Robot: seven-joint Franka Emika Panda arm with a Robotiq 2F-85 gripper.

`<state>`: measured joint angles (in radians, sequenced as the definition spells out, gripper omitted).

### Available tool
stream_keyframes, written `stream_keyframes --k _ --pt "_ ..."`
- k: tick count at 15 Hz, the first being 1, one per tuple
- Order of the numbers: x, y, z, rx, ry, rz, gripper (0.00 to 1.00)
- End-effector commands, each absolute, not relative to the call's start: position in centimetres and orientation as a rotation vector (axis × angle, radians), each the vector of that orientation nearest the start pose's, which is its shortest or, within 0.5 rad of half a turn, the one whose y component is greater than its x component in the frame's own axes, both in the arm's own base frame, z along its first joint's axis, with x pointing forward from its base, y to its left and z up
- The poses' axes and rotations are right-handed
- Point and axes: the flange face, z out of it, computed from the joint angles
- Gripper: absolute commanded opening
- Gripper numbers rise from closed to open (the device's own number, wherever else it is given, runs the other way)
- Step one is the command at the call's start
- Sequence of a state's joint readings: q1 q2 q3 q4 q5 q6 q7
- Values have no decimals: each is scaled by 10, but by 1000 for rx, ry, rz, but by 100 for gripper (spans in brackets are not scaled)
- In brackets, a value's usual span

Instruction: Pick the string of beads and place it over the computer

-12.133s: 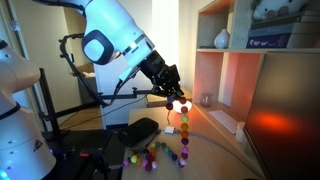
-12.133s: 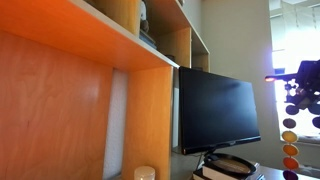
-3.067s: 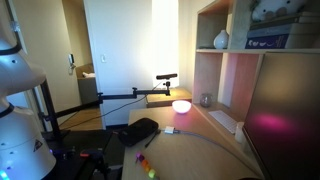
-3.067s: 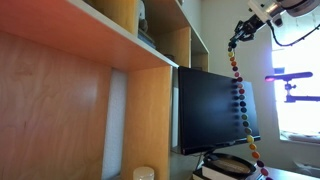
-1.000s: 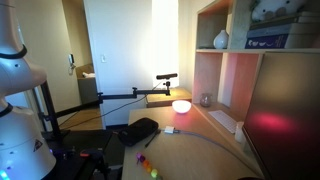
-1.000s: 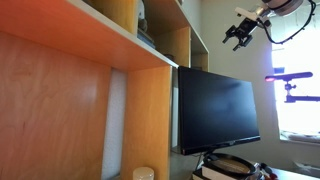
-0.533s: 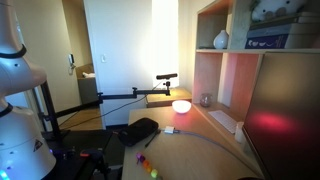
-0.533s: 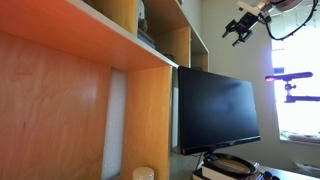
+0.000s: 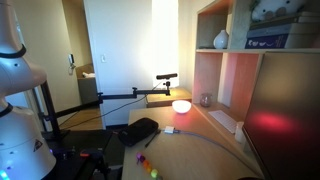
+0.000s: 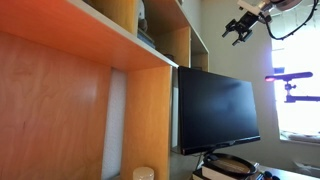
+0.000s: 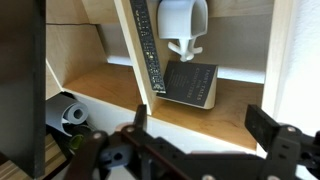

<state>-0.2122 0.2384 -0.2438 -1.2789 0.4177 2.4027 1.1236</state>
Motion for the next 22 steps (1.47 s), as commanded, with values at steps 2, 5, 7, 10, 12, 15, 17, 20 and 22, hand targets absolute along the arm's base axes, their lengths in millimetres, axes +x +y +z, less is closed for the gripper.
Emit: stream_keyframes --k 2,5,7,10,12,15,17,20,22 --pt "613 -266 728 -1560 1792 -917 100" --pt "623 -260 711 -1635 1825 -913 100" --pt "630 -252 692 -1716 1837 -906 100" --pt "636 -235 659 -1855 1845 -885 100" --pt "637 -225 639 -1941 1850 -885 100" --pt "638 -212 612 -2067 1850 -886 100" --pt "637 -207 598 -2130 1851 -896 100" --pt "627 -206 587 -2204 1805 -901 100" --pt "616 -205 586 -2225 1702 -927 100"
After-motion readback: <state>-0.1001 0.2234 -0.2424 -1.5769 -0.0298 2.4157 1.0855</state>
